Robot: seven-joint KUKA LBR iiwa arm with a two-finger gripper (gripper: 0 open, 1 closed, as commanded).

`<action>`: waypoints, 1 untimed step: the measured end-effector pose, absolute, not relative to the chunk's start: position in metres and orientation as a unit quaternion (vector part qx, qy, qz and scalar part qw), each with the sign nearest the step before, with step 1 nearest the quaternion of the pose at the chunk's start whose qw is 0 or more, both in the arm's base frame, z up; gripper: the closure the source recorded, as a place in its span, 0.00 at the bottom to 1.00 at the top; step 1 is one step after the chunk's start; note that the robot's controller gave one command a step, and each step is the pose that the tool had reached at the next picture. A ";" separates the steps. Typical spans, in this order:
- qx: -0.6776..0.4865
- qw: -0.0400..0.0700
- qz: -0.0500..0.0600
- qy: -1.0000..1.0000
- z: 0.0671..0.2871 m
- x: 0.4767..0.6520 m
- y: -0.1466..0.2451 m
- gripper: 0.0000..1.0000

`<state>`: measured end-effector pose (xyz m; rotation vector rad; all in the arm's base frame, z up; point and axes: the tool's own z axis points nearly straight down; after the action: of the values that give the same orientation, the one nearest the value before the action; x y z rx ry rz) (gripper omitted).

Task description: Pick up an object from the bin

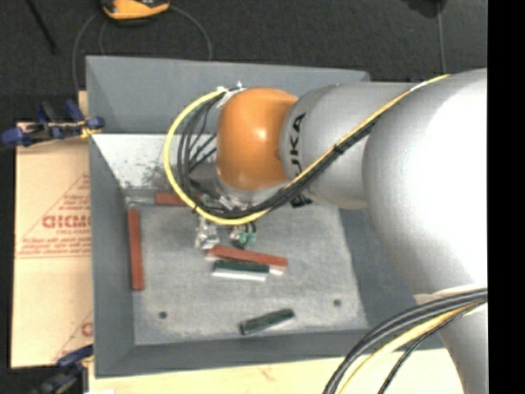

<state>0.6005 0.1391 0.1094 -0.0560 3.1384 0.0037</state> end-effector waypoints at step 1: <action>-0.017 0.001 0.001 1.000 0.109 0.601 0.139 0.00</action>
Offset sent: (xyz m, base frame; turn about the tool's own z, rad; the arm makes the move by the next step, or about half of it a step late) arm 0.0000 0.0000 0.0000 0.0000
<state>0.6006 0.1390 0.1094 -0.0527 3.1385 0.0041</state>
